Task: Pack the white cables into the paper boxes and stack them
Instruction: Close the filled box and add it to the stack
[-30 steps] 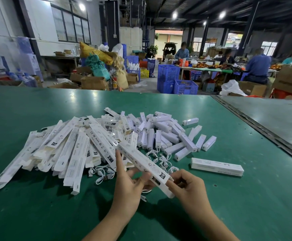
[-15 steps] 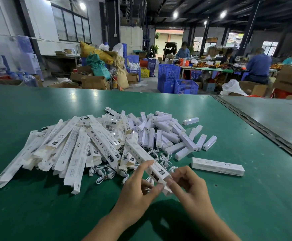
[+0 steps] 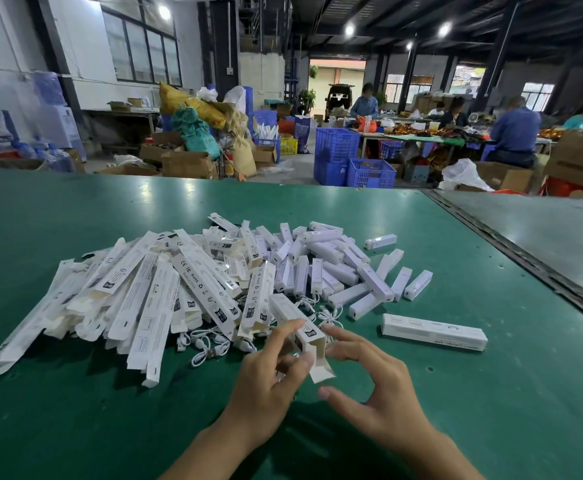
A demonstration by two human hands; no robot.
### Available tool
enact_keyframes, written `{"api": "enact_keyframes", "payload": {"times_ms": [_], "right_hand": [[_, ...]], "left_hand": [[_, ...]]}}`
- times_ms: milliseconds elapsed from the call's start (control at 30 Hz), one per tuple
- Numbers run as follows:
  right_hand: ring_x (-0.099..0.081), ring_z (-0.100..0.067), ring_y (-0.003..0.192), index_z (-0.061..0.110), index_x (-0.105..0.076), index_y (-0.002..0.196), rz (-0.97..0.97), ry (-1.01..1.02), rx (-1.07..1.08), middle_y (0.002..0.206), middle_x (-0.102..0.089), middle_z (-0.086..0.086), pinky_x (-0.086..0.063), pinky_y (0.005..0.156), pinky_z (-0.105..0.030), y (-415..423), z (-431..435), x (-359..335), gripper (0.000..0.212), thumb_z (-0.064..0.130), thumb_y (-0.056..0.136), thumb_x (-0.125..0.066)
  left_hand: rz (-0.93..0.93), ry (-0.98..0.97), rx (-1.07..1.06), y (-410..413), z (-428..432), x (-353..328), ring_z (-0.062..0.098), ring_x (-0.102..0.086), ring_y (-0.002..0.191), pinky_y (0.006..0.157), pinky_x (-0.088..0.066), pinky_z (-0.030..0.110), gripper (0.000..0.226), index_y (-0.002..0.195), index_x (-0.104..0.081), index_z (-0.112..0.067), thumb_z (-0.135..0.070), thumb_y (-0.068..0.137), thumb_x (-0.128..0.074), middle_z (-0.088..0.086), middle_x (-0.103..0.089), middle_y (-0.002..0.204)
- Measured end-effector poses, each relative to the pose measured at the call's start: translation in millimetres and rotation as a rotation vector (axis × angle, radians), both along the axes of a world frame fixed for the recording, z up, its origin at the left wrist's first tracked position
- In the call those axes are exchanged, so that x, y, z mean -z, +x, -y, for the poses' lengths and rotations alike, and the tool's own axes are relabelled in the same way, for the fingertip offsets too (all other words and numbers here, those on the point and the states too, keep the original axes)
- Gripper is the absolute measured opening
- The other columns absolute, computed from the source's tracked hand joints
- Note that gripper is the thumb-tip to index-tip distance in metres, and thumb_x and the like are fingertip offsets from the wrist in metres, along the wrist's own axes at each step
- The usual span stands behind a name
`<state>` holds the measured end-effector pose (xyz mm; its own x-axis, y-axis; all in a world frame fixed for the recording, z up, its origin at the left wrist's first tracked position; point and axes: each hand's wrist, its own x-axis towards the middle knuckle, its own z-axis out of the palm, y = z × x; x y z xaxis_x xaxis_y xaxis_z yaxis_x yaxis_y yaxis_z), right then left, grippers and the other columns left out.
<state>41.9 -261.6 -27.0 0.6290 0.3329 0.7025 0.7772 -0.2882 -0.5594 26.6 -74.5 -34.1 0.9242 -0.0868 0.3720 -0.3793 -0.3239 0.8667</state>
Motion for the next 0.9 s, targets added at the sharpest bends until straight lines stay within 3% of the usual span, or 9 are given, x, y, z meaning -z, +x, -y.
{"api": "enact_keyframes", "payload": {"times_ms": [200,333,400,467,600,667,800,900], "right_hand": [[-0.061,-0.002,0.116,0.020,-0.069,0.106,0.055,-0.042,0.045,0.133,-0.060,0.015,-0.047,0.097,-0.018,3.7,-4.3,5.1,0.028,0.037,0.085,-0.073],[-0.061,-0.002,0.115,0.018,-0.073,0.103,0.084,-0.055,0.077,0.127,-0.063,0.011,-0.048,0.097,-0.019,5.7,-4.9,9.0,0.020,0.032,0.088,-0.069],[-0.063,-0.001,0.111,0.019,-0.073,0.103,0.085,-0.032,0.095,0.122,-0.066,0.010,-0.049,0.094,-0.018,5.3,-5.9,8.6,0.019,0.033,0.091,-0.066],[-0.065,0.000,0.104,0.022,-0.072,0.103,0.086,-0.010,0.107,0.116,-0.068,0.012,-0.052,0.088,-0.019,4.7,-6.8,8.0,0.019,0.035,0.091,-0.066],[-0.063,0.003,0.083,0.029,-0.062,0.108,0.101,0.004,0.211,0.090,-0.066,0.017,-0.053,0.074,-0.015,4.7,-7.1,9.1,0.028,0.034,0.083,-0.073],[-0.062,0.006,0.084,0.025,-0.064,0.106,0.142,0.012,0.213,0.092,-0.066,0.017,-0.051,0.076,-0.012,6.0,-6.9,10.5,0.027,0.026,0.081,-0.074],[-0.066,0.002,0.100,0.015,-0.073,0.096,0.179,-0.010,0.180,0.107,-0.070,0.010,-0.052,0.086,-0.017,9.0,-3.6,13.0,0.015,0.014,0.081,-0.076],[-0.066,0.001,0.101,0.012,-0.074,0.091,0.174,-0.017,0.173,0.108,-0.071,0.008,-0.053,0.086,-0.018,9.2,-3.7,14.1,0.009,0.013,0.082,-0.076]], "left_hand": [[-0.007,0.025,-0.021,2.0,-1.3,2.7,0.009,-0.052,0.057,0.059,-0.043,0.021,0.041,0.121,-0.053,-0.050,-0.064,0.084,-0.045,-0.005,-0.059,0.067],[-0.031,0.043,0.009,3.0,-1.5,4.1,0.013,-0.059,0.061,0.062,-0.047,0.028,0.038,0.120,-0.050,-0.051,-0.064,0.085,-0.046,0.000,-0.066,0.075],[-0.038,0.031,0.022,3.7,0.0,4.3,0.002,-0.063,0.066,0.062,-0.047,0.020,0.040,0.120,-0.053,-0.043,-0.063,0.086,-0.045,-0.011,-0.069,0.076],[-0.046,0.030,0.021,4.2,0.2,4.7,0.000,-0.067,0.075,0.066,-0.048,0.015,0.039,0.119,-0.053,-0.042,-0.062,0.087,-0.044,-0.018,-0.071,0.082],[-0.062,0.058,0.030,3.6,0.3,5.8,0.007,-0.067,0.074,0.071,-0.054,0.029,0.028,0.120,-0.053,-0.045,-0.051,0.094,-0.047,-0.015,-0.072,0.083],[-0.078,0.032,0.023,3.4,0.8,6.5,0.008,-0.070,0.083,0.076,-0.056,0.028,0.029,0.123,-0.055,-0.041,-0.048,0.096,-0.046,-0.011,-0.074,0.087],[-0.066,0.021,-0.012,3.6,1.0,7.0,0.001,-0.069,0.081,0.069,-0.045,0.008,0.031,0.124,-0.054,-0.042,-0.045,0.095,-0.046,-0.017,-0.071,0.080],[-0.070,0.016,-0.022,5.1,0.3,8.5,0.000,-0.068,0.081,0.070,-0.047,0.012,0.028,0.125,-0.053,-0.045,-0.050,0.098,-0.046,-0.020,-0.070,0.080]]}}
